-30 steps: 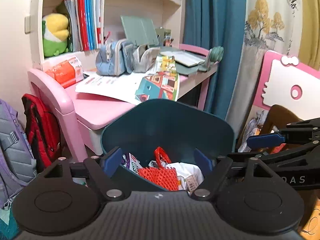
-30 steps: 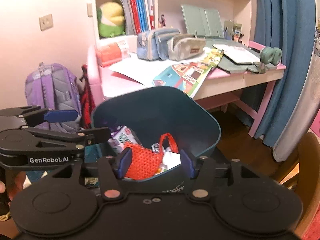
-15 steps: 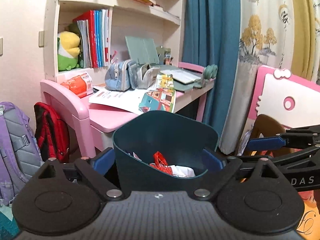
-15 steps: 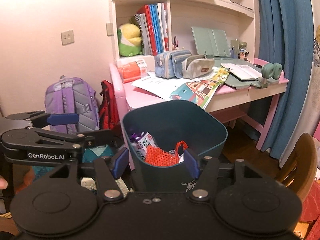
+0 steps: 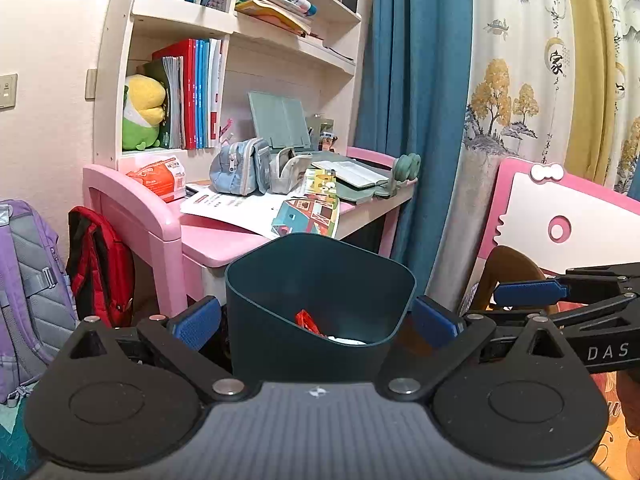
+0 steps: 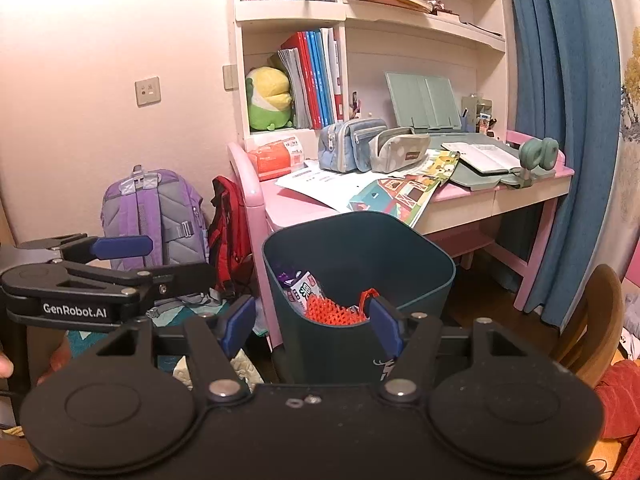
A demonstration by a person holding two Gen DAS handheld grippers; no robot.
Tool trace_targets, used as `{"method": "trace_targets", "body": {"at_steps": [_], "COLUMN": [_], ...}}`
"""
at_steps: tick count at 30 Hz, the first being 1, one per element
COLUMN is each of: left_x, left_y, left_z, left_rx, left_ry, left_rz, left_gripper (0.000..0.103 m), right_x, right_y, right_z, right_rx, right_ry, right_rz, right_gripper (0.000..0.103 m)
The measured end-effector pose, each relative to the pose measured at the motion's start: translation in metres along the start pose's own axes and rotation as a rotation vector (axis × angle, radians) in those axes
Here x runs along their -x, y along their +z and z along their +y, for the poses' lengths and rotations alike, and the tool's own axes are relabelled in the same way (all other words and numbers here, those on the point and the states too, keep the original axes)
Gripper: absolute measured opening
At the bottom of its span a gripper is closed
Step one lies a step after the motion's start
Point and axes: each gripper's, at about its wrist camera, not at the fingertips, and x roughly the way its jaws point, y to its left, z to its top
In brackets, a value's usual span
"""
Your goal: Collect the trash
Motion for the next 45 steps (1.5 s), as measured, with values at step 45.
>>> {"method": "trace_targets", "body": {"at_steps": [45], "left_x": [0.024], "left_y": [-0.008], "left_z": [-0.002], "left_rx": [0.002], "left_ry": [-0.036], "left_rz": [-0.062], "left_gripper": [0.103], "right_x": [0.023], "right_y": [-0.013], "right_z": [0.014], "right_rx": [0.007], "right_ry": [-0.001], "right_rz": [-0.051], "right_gripper": [0.066]}}
